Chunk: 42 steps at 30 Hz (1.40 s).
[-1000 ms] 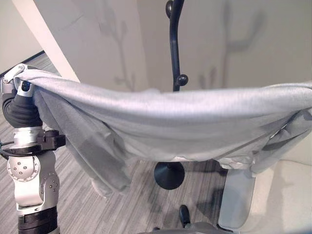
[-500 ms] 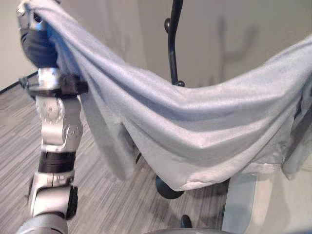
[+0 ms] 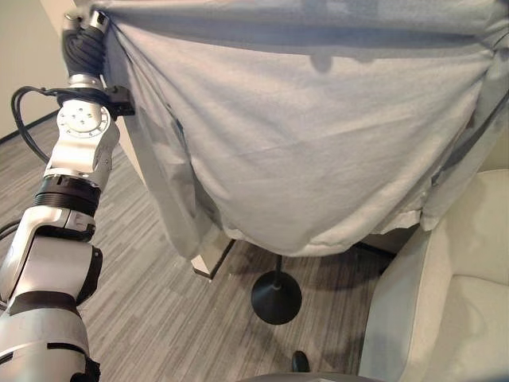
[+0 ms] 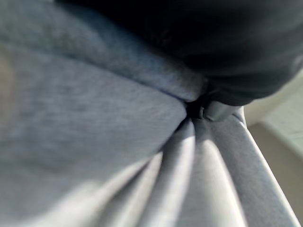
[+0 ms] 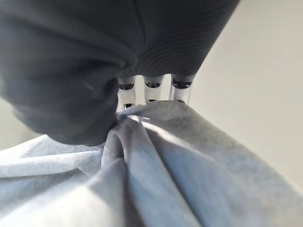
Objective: Hang the clothes on the sofa on the clothes rack.
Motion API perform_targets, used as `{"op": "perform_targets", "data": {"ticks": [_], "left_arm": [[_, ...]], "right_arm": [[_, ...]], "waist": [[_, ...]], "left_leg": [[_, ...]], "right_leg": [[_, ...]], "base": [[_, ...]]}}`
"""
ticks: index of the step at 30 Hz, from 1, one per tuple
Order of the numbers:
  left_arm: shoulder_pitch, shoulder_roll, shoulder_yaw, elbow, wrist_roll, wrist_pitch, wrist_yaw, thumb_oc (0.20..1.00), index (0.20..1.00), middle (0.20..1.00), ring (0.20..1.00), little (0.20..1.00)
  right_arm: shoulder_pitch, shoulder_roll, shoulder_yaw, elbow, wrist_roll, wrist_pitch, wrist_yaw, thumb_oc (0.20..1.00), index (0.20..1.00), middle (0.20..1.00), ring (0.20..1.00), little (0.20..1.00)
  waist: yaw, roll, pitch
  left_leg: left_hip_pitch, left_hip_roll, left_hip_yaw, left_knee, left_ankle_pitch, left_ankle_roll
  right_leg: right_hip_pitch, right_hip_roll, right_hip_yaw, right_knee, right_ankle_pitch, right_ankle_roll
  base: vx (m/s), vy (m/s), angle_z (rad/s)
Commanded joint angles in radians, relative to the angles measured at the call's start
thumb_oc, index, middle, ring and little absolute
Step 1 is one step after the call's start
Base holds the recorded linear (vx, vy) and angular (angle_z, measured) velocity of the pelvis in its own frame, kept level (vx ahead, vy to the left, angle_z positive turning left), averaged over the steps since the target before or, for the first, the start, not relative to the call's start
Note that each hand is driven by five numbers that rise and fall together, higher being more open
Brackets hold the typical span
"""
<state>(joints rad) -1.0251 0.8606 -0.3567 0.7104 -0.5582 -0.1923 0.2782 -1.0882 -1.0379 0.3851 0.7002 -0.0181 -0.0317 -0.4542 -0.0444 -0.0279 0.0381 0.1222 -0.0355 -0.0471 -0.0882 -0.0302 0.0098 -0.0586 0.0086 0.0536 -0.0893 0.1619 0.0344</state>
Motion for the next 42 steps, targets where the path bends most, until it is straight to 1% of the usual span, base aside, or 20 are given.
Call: {"op": "perform_targets", "data": {"ticks": [1,3,4,6,8,9,10,11,15,16,19,22,23,24,25,27,31,38,42], "left_arm": [[-0.056,0.033,0.014,0.043,0.126,0.010,0.020,0.200,0.200,0.200,0.200,0.200],[-0.009,0.000,0.019,0.035,0.196,0.026,0.022,0.200,0.200,0.200,0.200,0.200],[0.022,-0.018,0.029,0.022,0.222,0.035,0.024,0.200,0.200,0.200,0.200,0.200],[0.093,-0.058,0.065,-0.012,0.245,0.040,0.025,0.200,0.200,0.200,0.200,0.200],[0.176,-0.110,0.108,-0.059,0.260,0.039,0.030,0.200,0.200,0.200,0.200,0.200],[0.183,-0.111,0.108,-0.065,0.262,0.041,0.030,0.200,0.200,0.200,0.200,0.200],[0.276,-0.165,0.141,-0.104,0.278,0.035,0.013,0.200,0.200,0.200,0.200,0.200],[0.302,-0.170,0.147,-0.115,0.285,0.038,0.009,0.200,0.200,0.200,0.200,0.200],[0.461,-0.224,0.193,-0.156,0.348,0.044,-0.029,0.200,0.200,0.200,0.200,0.200],[0.547,-0.262,0.221,-0.191,0.382,0.055,-0.043,0.200,0.200,0.200,0.200,0.200],[0.634,-0.321,0.241,-0.206,0.393,0.061,-0.065,0.200,0.200,0.200,0.200,0.200],[0.687,-0.377,0.253,-0.219,0.364,0.062,-0.073,0.200,0.200,0.200,0.200,0.200],[0.696,-0.389,0.253,-0.225,0.363,0.063,-0.074,0.200,0.200,0.200,0.200,0.200],[0.710,-0.405,0.256,-0.230,0.354,0.061,-0.078,0.583,0.583,0.583,0.583,0.583],[0.721,-0.415,0.255,-0.236,0.345,0.062,-0.082,1.000,1.000,1.000,1.000,1.000],[0.743,-0.434,0.262,-0.256,0.328,0.061,-0.093,1.000,1.000,1.000,1.000,1.000],[0.759,-0.439,0.275,-0.276,0.320,0.059,-0.098,1.000,1.000,1.000,1.000,1.000],[0.782,-0.416,0.332,-0.320,0.294,0.043,-0.096,1.000,1.000,1.000,1.000,1.000],[0.824,-0.401,0.367,-0.355,0.302,0.035,-0.106,1.000,1.000,1.000,1.000,1.000]], "right_arm": [[-0.036,-0.029,0.027,0.066,0.035,0.013,0.033,0.200,0.200,0.200,0.200,0.200],[0.017,0.009,0.027,0.060,0.012,0.020,0.066,0.200,0.200,0.200,0.200,0.200],[0.062,0.032,0.005,0.044,0.004,0.023,0.070,0.200,0.200,0.200,0.200,0.200],[0.165,0.075,-0.037,-0.006,-0.029,0.027,0.084,0.200,0.200,0.200,0.200,0.200],[0.282,0.135,-0.092,-0.060,-0.054,0.019,0.088,0.200,0.200,0.200,0.200,0.200],[0.295,0.136,-0.099,-0.068,-0.056,0.021,0.089,0.200,0.200,0.200,0.200,0.200],[0.410,0.200,-0.149,-0.102,-0.073,0.003,0.093,0.200,0.200,0.200,0.200,0.200],[0.449,0.208,-0.170,-0.117,-0.075,0.000,0.098,0.200,0.200,0.200,0.200,0.200],[0.622,0.287,-0.240,-0.145,-0.094,-0.030,0.128,0.200,0.200,0.200,0.200,0.200],[0.711,0.332,-0.274,-0.175,-0.108,-0.033,0.142,0.200,0.200,0.200,0.200,0.200],[0.786,0.397,-0.293,-0.177,-0.112,-0.038,0.155,0.200,0.200,0.200,0.200,0.200],[0.824,0.452,-0.299,-0.179,-0.104,-0.042,0.158,0.200,0.200,0.200,0.200,0.200],[0.834,0.468,-0.302,-0.181,-0.094,-0.047,0.158,0.736,0.736,0.736,0.736,0.736],[0.844,0.485,-0.308,-0.183,-0.084,-0.051,0.161,1.000,1.000,1.000,1.000,1.000],[0.852,0.496,-0.309,-0.187,-0.073,-0.055,0.164,1.000,1.000,1.000,1.000,1.000],[0.867,0.512,-0.317,-0.207,-0.054,-0.064,0.177,1.000,1.000,1.000,1.000,1.000],[0.881,0.515,-0.347,-0.244,-0.037,-0.075,0.179,1.000,1.000,1.000,1.000,1.000],[0.920,0.471,-0.452,-0.395,-0.034,-0.103,0.185,1.000,1.000,1.000,1.000,1.000],[0.968,0.459,-0.501,-0.462,-0.018,-0.120,0.217,1.000,1.000,1.000,1.000,1.000]], "waist": [[0.019,-0.017,-0.023],[0.020,-0.019,-0.008],[0.020,-0.021,-0.003],[0.020,-0.020,0.003],[0.019,-0.019,0.014],[0.020,-0.020,0.010],[0.021,-0.019,0.018],[0.022,-0.019,0.014],[0.020,-0.017,0.016],[0.019,-0.016,0.011],[0.016,-0.014,0.011],[0.014,-0.013,0.010],[0.013,-0.013,0.010],[0.013,-0.013,0.010],[0.013,-0.013,0.008],[0.014,-0.013,0.005],[0.013,-0.014,0.003],[0.010,-0.017,-0.004],[0.009,-0.017,-0.004]], "left_leg": [[-0.066,-0.009,0.104,0.001,0.015,-0.051],[-0.083,-0.008,0.107,0.001,0.020,-0.052],[-0.090,-0.008,0.106,0.001,0.021,-0.051],[-0.097,-0.008,0.106,0.001,0.021,-0.050],[-0.100,-0.010,0.106,0.001,0.019,-0.047],[-0.099,-0.010,0.105,0.001,0.019,-0.047],[-0.097,-0.011,0.105,0.001,0.016,-0.044],[-0.095,-0.011,0.104,0.001,0.014,-0.043],[-0.080,-0.012,0.105,0.001,0.004,-0.039],[-0.070,-0.013,0.106,0.001,-0.002,-0.037],[-0.059,-0.012,0.106,0.001,-0.006,-0.035],[-0.055,-0.012,0.106,0.001,-0.010,-0.033],[-0.055,-0.012,0.106,0.001,-0.010,-0.032],[-0.053,-0.012,0.107,0.001,-0.011,-0.031],[-0.052,-0.011,0.108,0.001,-0.012,-0.031],[-0.047,-0.010,0.107,0.001,-0.013,-0.030],[-0.042,-0.008,0.110,0.001,-0.017,-0.030],[-0.030,-0.006,0.117,0.001,-0.022,-0.029],[-0.030,-0.006,0.120,0.001,-0.022,-0.029]], "right_leg": [[0.117,-0.010,-0.047,0.008,-0.145,0.100],[0.100,-0.009,-0.049,0.006,-0.141,0.101],[0.094,-0.009,-0.050,0.005,-0.138,0.101],[0.087,-0.010,-0.049,0.004,-0.138,0.099],[0.087,-0.010,-0.050,0.003,-0.140,0.097],[0.088,-0.010,-0.050,0.003,-0.141,0.097],[0.090,-0.011,-0.052,0.002,-0.145,0.096],[0.092,-0.011,-0.053,0.002,-0.147,0.095],[0.106,-0.014,-0.052,0.002,-0.156,0.091],[0.117,-0.015,-0.052,0.002,-0.161,0.087],[0.124,-0.017,-0.053,0.002,-0.164,0.082],[0.126,-0.016,-0.051,0.002,-0.165,0.077],[0.127,-0.015,-0.050,0.002,-0.165,0.076],[0.128,-0.016,-0.050,0.002,-0.166,0.075],[0.130,-0.015,-0.051,0.002,-0.167,0.074],[0.135,-0.014,-0.051,0.002,-0.169,0.071],[0.138,-0.014,-0.051,0.002,-0.170,0.070],[0.148,-0.015,-0.049,0.002,-0.170,0.070],[0.147,-0.015,-0.048,0.002,-0.168,0.071]], "base": [[0.00,0.000,0.00],[-0.04,-0.018,0.04],[-0.03,-0.016,0.05],[-0.01,-0.003,0.04],[0.00,0.000,0.03],[0.00,0.000,0.00],[0.03,0.001,0.02],[0.04,-0.001,0.01],[0.04,0.005,0.00],[0.06,0.010,0.01],[0.04,0.007,0.03],[0.00,0.000,0.00],[0.00,0.000,0.00],[0.00,0.000,0.00],[0.00,0.000,0.00],[0.00,0.000,0.00],[0.00,0.000,-0.01],[0.00,0.000,-0.01],[0.00,0.002,-0.02]]}}
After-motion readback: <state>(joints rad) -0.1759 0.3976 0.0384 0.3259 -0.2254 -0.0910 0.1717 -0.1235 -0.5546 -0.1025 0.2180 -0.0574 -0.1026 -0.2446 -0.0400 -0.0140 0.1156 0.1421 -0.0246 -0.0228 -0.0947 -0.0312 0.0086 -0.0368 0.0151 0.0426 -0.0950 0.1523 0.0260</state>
